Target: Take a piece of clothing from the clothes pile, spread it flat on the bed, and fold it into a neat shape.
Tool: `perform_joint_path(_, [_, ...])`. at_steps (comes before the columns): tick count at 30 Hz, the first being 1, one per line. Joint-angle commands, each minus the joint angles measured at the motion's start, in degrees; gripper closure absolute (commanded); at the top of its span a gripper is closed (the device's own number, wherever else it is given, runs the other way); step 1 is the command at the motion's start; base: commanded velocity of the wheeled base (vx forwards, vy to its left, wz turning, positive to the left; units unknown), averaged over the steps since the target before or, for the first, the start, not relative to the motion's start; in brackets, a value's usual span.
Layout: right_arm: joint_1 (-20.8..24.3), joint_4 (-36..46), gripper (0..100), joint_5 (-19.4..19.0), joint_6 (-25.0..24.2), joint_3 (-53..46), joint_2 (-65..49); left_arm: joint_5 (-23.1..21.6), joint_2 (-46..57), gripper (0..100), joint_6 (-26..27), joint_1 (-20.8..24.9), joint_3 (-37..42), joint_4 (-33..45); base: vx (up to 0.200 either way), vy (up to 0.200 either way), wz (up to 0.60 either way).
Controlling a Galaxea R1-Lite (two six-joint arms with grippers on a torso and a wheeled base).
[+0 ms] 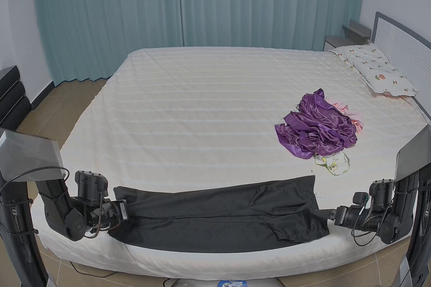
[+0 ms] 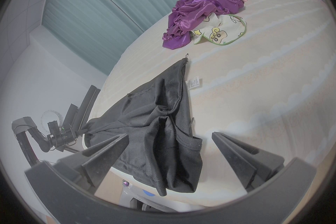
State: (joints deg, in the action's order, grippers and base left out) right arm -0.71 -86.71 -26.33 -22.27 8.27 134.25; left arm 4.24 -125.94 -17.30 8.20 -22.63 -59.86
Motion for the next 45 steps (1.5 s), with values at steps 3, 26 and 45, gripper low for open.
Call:
perform_joint_path(3, [0.0, -0.04, 0, -0.04, 0.04, 0.0, -0.13, 0.15, 1.4, 100, -0.37, 2.52, -0.14, 0.18, 0.0, 0.0, 0.0])
perform_joint_path(26, [0.97, -3.2, 0, -0.04, -1.99, -1.15, -0.4, 7.45, 3.51, 100, -3.18, 13.24, -3.83, 3.52, 0.0, -0.096, 0.0])
perform_joint_path(45, [1.06, -3.2, 0, -0.04, -1.99, -1.06, -0.31, 10.44, 7.29, 100, -6.61, 19.39, -10.6, 15.03, 0.0, -0.2, 0.0])
